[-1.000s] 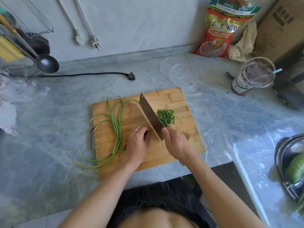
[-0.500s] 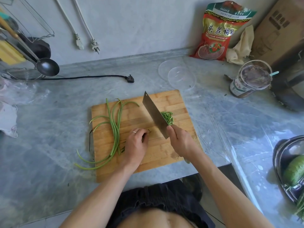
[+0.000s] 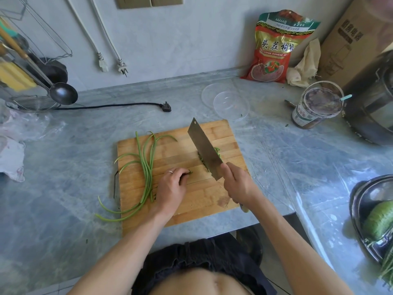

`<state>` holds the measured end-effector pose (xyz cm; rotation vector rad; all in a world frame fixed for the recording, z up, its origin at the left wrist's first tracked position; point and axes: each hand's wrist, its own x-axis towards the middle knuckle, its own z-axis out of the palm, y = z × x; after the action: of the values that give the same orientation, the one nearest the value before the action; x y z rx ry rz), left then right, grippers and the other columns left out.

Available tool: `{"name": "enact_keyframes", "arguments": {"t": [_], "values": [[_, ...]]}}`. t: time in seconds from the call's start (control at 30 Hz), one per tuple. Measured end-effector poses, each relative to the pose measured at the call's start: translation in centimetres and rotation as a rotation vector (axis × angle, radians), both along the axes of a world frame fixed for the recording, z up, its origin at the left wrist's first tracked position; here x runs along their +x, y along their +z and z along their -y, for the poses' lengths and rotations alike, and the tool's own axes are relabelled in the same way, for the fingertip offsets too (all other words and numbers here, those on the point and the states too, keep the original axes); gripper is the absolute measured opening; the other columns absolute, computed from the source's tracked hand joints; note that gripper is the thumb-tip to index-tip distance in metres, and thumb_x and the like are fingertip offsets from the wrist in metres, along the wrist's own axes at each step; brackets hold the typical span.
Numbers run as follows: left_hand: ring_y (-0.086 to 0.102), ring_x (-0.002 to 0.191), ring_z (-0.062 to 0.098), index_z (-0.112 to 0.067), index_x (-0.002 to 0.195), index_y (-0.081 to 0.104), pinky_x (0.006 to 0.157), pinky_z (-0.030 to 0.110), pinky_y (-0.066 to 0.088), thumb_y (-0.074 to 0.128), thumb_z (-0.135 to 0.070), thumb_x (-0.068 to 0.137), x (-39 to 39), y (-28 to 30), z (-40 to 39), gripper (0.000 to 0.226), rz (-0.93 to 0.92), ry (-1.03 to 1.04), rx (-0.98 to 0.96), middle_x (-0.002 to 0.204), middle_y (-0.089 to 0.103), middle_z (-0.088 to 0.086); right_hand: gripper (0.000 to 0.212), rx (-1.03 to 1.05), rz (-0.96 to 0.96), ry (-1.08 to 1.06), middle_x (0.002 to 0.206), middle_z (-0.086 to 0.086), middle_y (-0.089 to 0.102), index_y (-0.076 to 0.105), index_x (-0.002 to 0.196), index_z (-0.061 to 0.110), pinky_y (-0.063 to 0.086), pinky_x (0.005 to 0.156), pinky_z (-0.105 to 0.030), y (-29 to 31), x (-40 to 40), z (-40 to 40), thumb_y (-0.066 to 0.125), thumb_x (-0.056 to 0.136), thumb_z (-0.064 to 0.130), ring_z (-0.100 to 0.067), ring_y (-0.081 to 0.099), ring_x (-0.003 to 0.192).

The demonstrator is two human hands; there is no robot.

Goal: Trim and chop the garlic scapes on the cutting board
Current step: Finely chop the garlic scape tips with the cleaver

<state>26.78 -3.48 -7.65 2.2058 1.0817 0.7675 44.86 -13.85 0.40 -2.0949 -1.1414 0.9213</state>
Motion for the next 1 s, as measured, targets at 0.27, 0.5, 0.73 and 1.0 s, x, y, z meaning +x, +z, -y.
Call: {"name": "enact_keyframes", "arguments": {"t": [0.27, 0.5, 0.73, 1.0], "values": [[0.066, 0.078, 0.02, -0.006, 0.092, 0.073, 0.066, 0.03, 0.053, 0.076, -0.006, 0.083, -0.4, 0.3, -0.6, 0.009, -0.047, -0.054, 0.024, 0.086, 0.071, 0.003, 0.041, 0.098, 0.104, 0.037, 0.055, -0.002, 0.042, 0.038, 0.068, 0.014, 0.031, 0.051, -0.033, -0.5, -3.2, 1.2, 0.035, 0.104, 0.032, -0.019, 0.038, 0.049], [0.065, 0.083, 0.018, -0.007, 0.094, 0.074, 0.072, 0.026, 0.051, 0.073, -0.004, 0.081, -0.9, 1.0, -0.5, 0.013, -0.012, 0.043, 0.033, 0.092, 0.069, 0.003, 0.04, 0.096, 0.101, 0.036, 0.053, -0.001, 0.037, 0.034, 0.068, 0.016, 0.026, 0.048, -0.034, -1.3, -4.6, 1.9, 0.035, 0.105, 0.031, -0.02, 0.031, 0.047], [0.06, 0.078, 0.021, -0.011, 0.093, 0.078, 0.067, 0.037, 0.05, 0.072, -0.018, 0.088, -1.4, 0.1, -0.3, 0.01, -0.1, 0.068, 0.01, 0.084, 0.065, 0.002, 0.042, 0.065, 0.123, 0.026, 0.053, -0.004, 0.039, 0.035, 0.068, 0.015, 0.027, 0.048, -0.035, -1.4, -5.2, 1.9, 0.034, 0.104, 0.038, -0.02, 0.033, 0.047], [0.058, 0.078, 0.024, -0.012, 0.093, 0.077, 0.067, 0.04, 0.049, 0.067, -0.018, 0.091, -1.4, -0.4, 0.1, 0.011, -0.115, 0.061, 0.019, 0.084, 0.063, 0.003, 0.039, 0.018, 0.125, 0.068, 0.053, 0.001, 0.037, 0.036, 0.071, 0.014, 0.026, 0.048, -0.033, -1.0, -5.8, 1.8, 0.035, 0.104, 0.036, -0.018, 0.031, 0.047]]}}
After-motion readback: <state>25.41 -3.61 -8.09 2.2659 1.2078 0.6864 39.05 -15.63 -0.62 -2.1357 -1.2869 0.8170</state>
